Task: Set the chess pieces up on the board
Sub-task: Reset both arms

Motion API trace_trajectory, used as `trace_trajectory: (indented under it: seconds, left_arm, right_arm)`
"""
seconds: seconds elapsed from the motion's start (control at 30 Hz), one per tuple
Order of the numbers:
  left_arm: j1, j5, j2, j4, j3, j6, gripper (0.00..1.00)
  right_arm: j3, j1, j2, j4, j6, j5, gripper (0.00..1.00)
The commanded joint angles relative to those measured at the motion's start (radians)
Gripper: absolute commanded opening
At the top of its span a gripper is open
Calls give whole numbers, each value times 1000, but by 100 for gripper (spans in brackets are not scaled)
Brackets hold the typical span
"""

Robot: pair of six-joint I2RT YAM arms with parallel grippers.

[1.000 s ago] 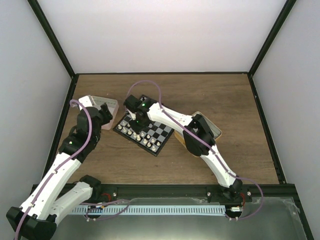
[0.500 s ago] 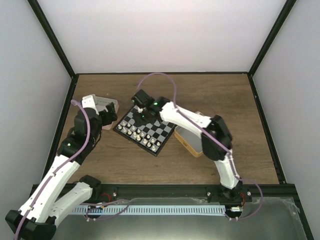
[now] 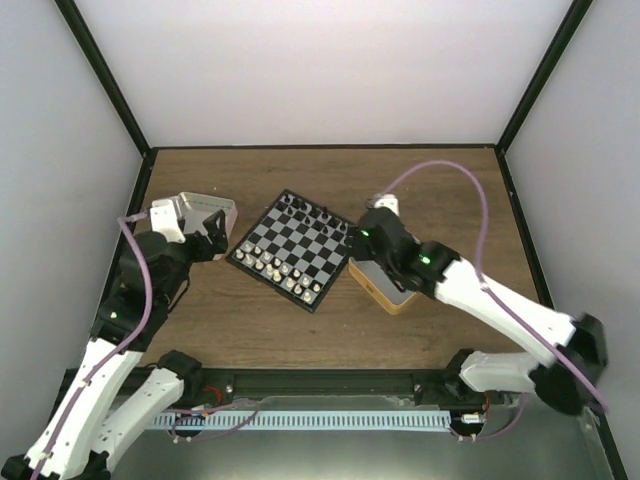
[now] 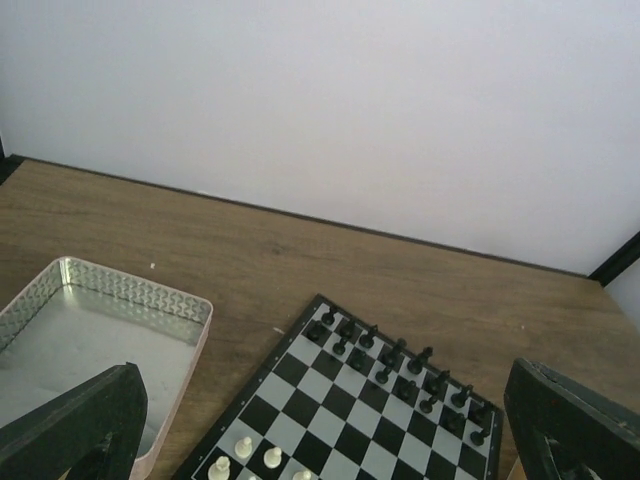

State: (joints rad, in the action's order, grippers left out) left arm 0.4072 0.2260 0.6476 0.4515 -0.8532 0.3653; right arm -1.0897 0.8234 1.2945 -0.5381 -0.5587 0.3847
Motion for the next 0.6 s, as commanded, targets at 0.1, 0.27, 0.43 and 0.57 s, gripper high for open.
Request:
trace_trajectory:
  seconds: [0.1, 0.27, 0.43, 0.57]
  left_arm:
    - [-4, 21, -126, 114, -109, -33, 100]
    - [-5, 52, -179, 182, -187, -44, 100]
    - [-4, 78, -211, 240, -252, -59, 100]
    - [-4, 90, -223, 288, -331, -77, 100]
  right_arm:
    - [137, 2, -464, -15, 3, 239, 95]
    - [128, 2, -673, -80, 71, 284, 100]
    - [62, 2, -751, -181, 73, 332, 100]
    - [31, 1, -797, -215, 73, 352, 100]
